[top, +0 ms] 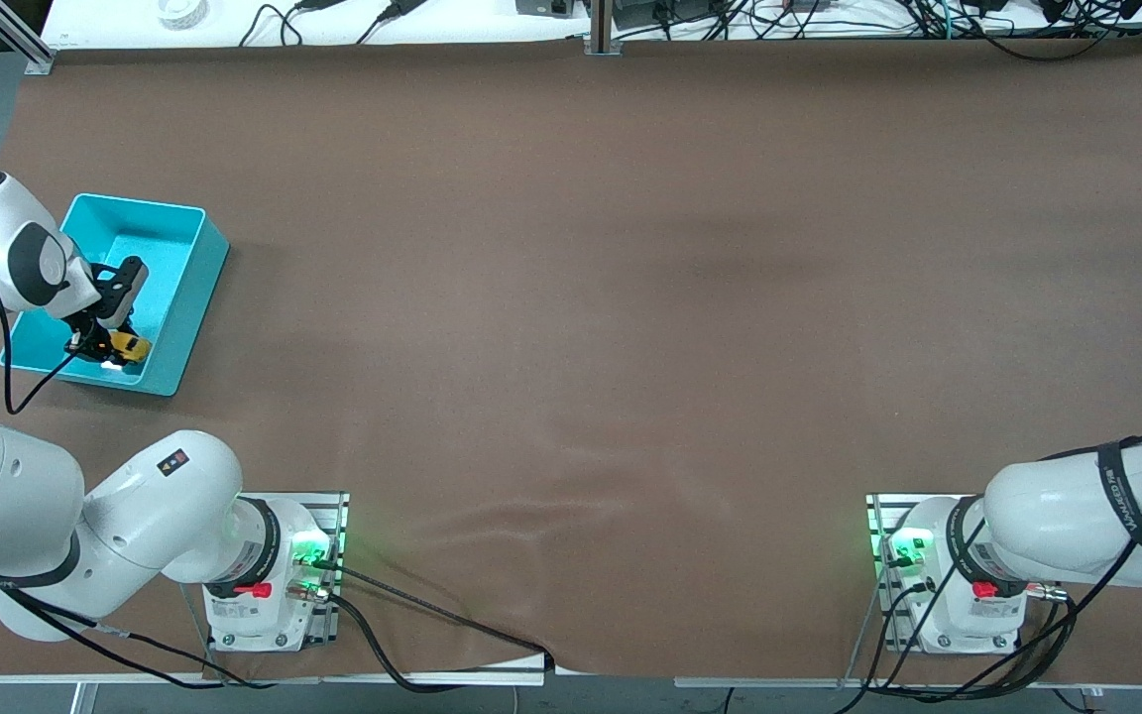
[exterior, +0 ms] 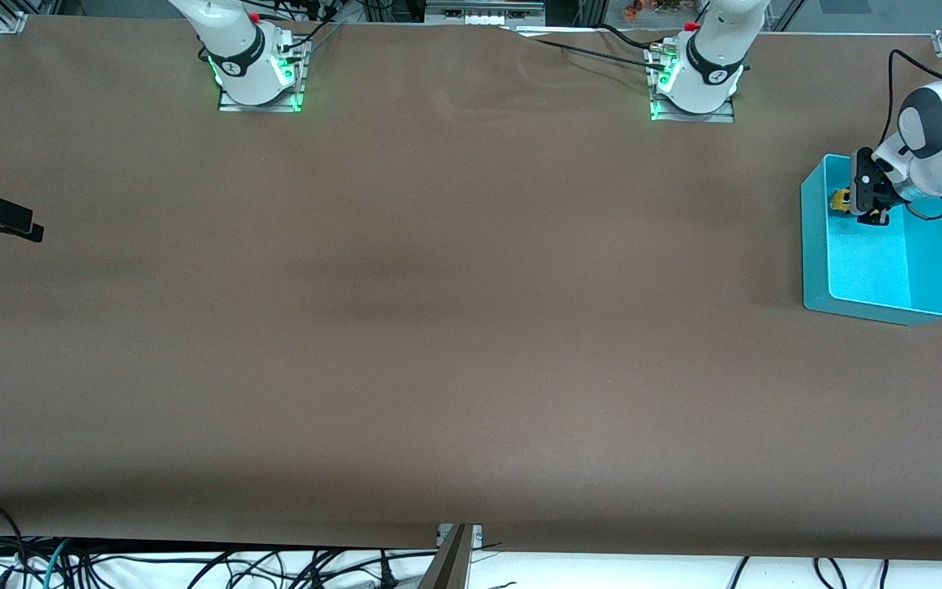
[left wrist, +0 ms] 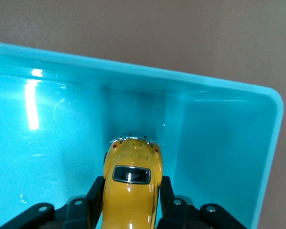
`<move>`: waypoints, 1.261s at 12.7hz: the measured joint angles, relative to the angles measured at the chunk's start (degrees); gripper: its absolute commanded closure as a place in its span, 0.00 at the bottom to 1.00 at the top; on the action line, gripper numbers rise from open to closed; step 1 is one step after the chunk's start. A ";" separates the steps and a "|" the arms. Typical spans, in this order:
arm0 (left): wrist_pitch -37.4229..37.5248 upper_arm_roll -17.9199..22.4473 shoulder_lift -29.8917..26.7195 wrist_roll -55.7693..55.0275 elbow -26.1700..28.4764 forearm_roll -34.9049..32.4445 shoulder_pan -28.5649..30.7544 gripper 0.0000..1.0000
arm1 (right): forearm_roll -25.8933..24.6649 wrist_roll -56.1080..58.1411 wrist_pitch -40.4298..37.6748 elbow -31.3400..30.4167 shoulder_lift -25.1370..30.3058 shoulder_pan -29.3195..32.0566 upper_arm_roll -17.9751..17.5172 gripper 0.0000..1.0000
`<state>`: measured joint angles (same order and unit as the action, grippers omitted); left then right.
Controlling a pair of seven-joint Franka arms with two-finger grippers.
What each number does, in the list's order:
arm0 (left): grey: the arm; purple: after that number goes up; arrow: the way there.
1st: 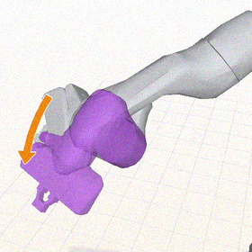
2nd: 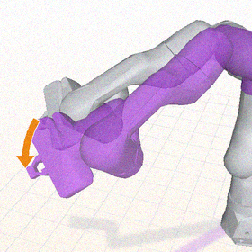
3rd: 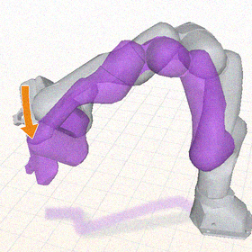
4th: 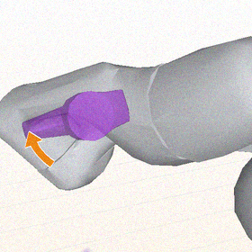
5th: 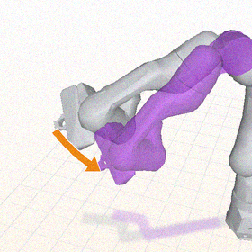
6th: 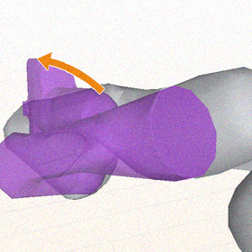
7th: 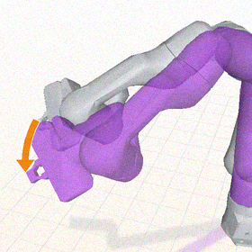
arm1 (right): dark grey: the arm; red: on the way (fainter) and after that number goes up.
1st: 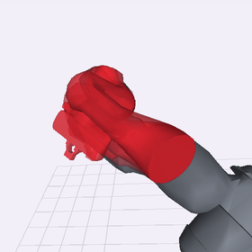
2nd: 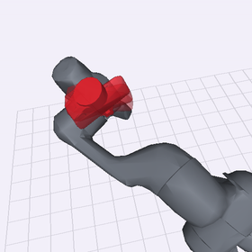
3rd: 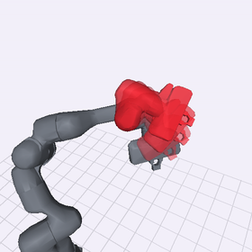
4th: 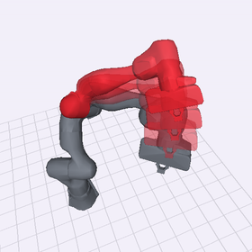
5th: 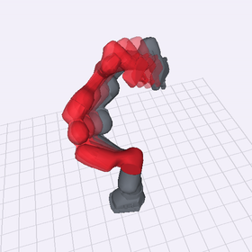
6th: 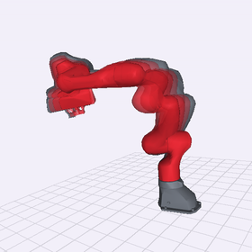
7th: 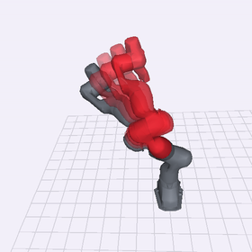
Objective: Wind and store yellow beetle car
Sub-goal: 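Open the left gripper to drop the car in the tray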
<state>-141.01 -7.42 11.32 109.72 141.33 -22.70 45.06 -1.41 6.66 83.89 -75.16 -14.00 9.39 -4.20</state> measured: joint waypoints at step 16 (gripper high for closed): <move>17.90 -5.71 -6.93 -3.95 -26.75 14.80 -20.96 0.00 | -0.03 0.00 0.20 0.00 0.00 0.00 0.01 0.00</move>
<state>-123.10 -13.14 4.39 105.77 114.59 -7.91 24.10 -1.44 6.66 84.08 -75.17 -14.00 9.39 -4.19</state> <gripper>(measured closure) 0.000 0.000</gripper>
